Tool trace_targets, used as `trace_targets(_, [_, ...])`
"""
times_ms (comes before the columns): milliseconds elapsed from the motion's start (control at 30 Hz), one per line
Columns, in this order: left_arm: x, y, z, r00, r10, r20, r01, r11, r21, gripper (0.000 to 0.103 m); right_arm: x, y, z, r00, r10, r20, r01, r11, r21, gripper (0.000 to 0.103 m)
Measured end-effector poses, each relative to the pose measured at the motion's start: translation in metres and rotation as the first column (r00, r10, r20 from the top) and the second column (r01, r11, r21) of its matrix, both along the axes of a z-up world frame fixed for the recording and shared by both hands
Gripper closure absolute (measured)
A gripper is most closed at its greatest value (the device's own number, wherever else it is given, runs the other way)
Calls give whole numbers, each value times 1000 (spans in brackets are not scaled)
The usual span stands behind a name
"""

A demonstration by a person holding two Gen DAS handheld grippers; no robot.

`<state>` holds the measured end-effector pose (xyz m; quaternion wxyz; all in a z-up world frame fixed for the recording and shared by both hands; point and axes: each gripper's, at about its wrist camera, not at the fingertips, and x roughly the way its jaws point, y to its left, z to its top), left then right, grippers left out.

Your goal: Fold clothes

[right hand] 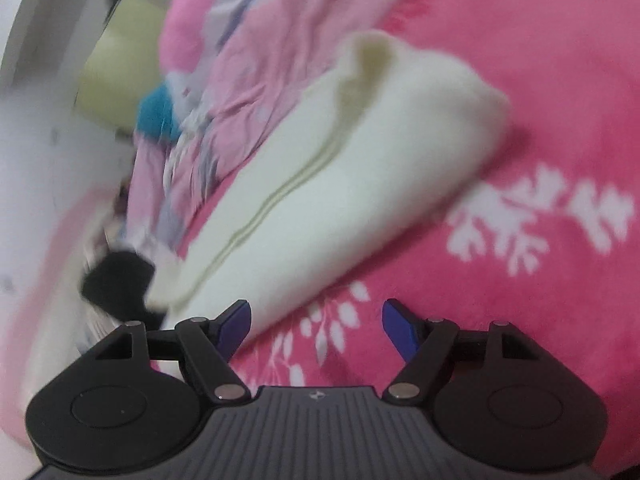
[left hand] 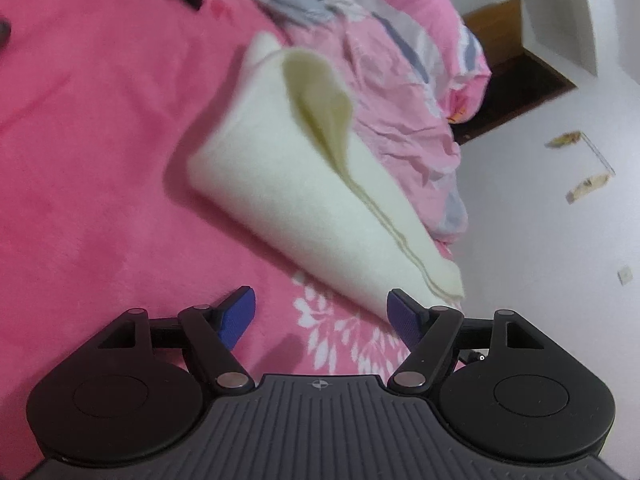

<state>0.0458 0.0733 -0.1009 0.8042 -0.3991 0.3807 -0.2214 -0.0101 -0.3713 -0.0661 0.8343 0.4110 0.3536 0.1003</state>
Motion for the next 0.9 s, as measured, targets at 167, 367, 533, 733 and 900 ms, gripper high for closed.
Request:
trace_targets(167, [20,-6,-2,998,56,42,-56,998,0,29,14,-16,-18,996,-91,-2,91,987,135,28])
trace_targets(367, [41,-19,-1,989,79,123,-91,992,90,36,41,-15,-25,990,-136,43,131,986,108,37])
trace_targets(533, [49,-25,-2,982,51,182,-80,984,156,52,59,-17,-34,986,-153,63,145,982,119,55])
trace_targets(733, [46,-23,3,974,45,222,-90,976,200,88,72,-18,-40,986,-148,78,134,978,158,80])
trace_targets(900, [33,-16,10,962,29,271,-74,985,157,92,66,-17,-32,988,-123,98,108,983,146,84])
